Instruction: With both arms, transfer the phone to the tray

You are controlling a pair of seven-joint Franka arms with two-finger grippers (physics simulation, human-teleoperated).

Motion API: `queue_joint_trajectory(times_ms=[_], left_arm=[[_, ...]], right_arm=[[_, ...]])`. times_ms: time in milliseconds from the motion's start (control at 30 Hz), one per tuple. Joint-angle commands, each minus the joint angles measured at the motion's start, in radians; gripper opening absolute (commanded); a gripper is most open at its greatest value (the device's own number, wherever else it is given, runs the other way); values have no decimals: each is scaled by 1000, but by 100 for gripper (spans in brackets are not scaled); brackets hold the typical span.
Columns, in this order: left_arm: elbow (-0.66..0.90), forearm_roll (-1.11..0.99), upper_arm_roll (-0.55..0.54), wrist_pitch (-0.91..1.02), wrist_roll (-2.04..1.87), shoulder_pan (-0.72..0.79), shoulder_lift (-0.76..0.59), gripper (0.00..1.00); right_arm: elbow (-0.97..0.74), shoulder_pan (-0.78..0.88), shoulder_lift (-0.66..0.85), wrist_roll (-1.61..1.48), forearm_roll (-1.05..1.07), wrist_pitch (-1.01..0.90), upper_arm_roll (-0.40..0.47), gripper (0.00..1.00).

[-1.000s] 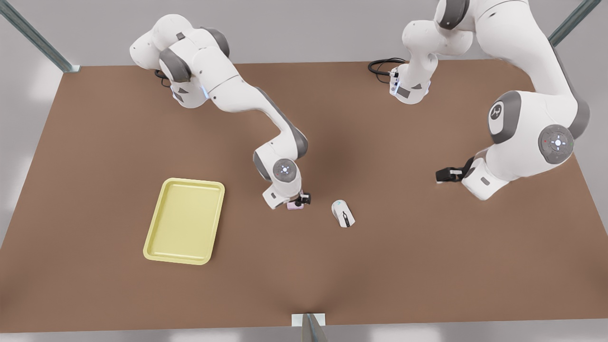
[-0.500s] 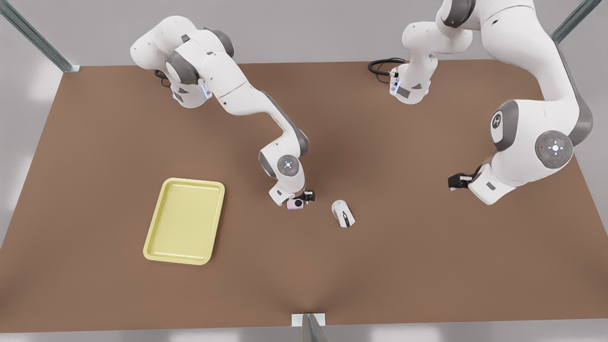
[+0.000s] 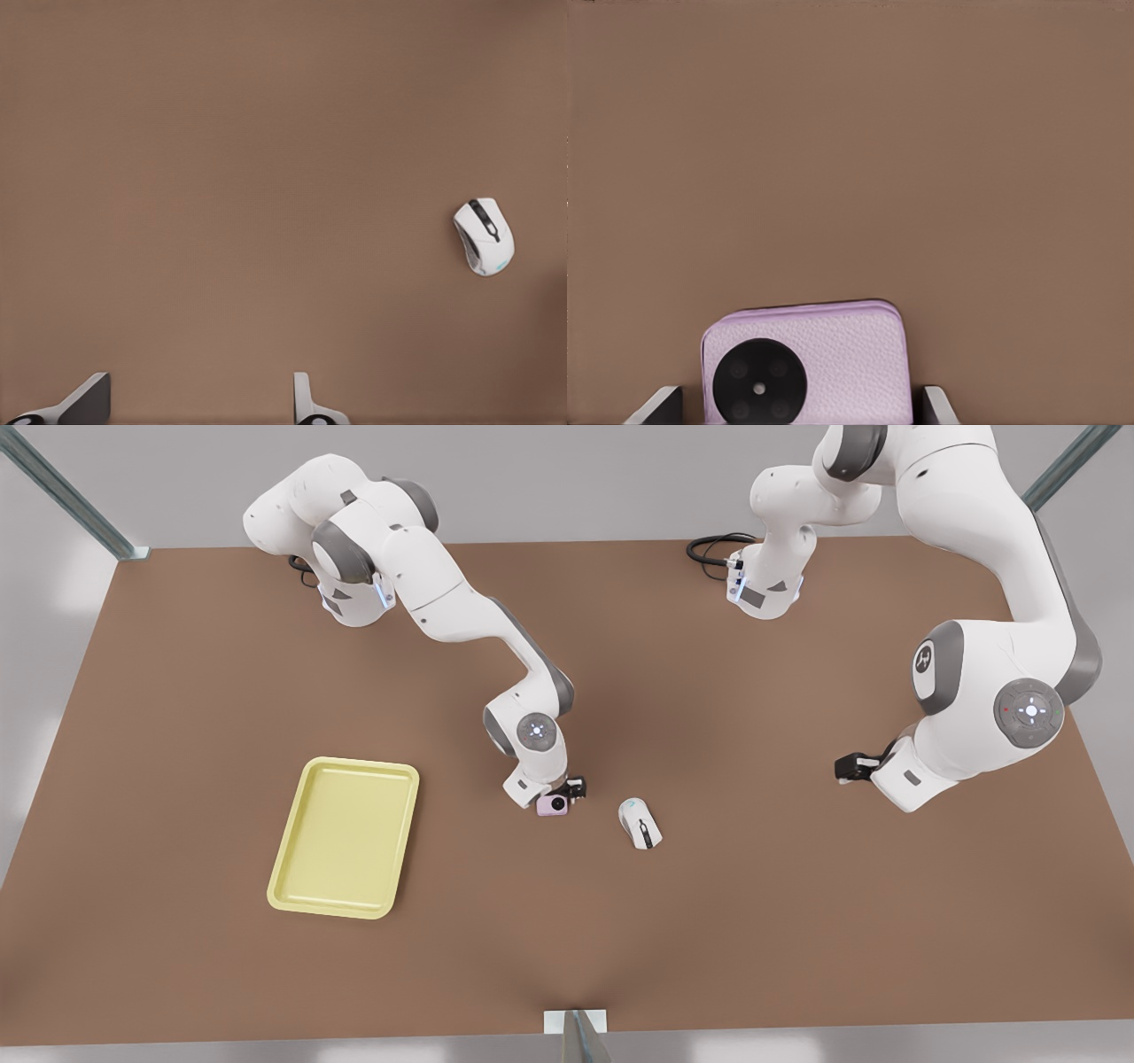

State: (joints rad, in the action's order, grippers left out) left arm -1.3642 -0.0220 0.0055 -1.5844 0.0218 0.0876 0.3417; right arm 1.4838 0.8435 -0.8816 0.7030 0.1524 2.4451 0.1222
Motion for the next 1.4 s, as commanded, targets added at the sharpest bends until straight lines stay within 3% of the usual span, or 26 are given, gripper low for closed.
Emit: queue_joint_trajectory(times_ms=[0, 33, 100, 233, 333, 500, 633, 800, 1033, 1200, 1267, 1367], left_arm=[[0, 1, 1, 0, 27, 0, -1, 100], [0, 1, 1, 0, 27, 0, -1, 100], [0, 1, 1, 0, 27, -2, -1, 100], [0, 1, 2, 0, 27, -2, -1, 100], [0, 1, 2, 1, 27, -2, -3, 100], [0, 1, 2, 1, 27, -2, -3, 100], [2, -1, 2, 1, 27, 0, -4, 100], [10, 2, 2, 1, 26, 0, -3, 100], [11, 4, 2, 1, 24, 0, -3, 100], [11, 4, 2, 0, 24, 0, -3, 100], [11, 4, 2, 0, 24, 0, -3, 100], [11, 4, 2, 0, 26, 0, -1, 100]], right_arm=[[0, 0, 3, -99, 1, 5, 1, 100], [0, 0, 3, -112, 0, 6, 1, 100], [1, 3, 1, -123, 0, 6, 1, 89], [3, 3, 0, -125, 0, 6, -1, 89], [3, 3, 3, -131, 0, 2, 1, 82], [3, 3, 6, -132, 0, -1, 1, 79], [16, -9, 75, -143, 0, -73, 1, 79], [228, -95, 234, -275, -4, -52, 1, 79], [575, -399, 461, -730, -5, 6, 5, 79], [720, -495, 543, -1016, -5, 6, 109, 79], [713, -511, 523, -1033, -5, 5, 117, 100], [699, -511, 515, -1033, -4, -5, 117, 100]])
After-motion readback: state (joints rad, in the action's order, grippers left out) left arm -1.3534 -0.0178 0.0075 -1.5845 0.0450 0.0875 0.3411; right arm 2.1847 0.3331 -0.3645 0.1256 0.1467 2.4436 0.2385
